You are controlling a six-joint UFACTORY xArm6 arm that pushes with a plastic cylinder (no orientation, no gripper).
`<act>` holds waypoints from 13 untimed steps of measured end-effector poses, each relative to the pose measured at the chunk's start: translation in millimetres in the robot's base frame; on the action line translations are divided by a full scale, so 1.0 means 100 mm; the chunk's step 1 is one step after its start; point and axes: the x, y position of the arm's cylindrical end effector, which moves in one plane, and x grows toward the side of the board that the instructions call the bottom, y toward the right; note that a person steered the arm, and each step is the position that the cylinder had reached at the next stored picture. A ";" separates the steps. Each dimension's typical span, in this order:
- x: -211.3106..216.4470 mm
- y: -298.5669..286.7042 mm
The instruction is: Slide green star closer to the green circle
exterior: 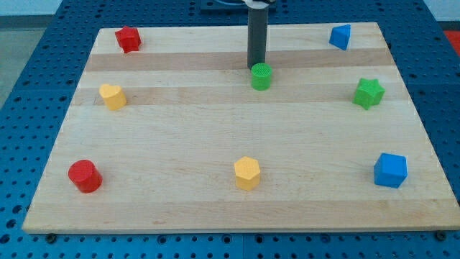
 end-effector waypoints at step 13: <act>0.59 2.26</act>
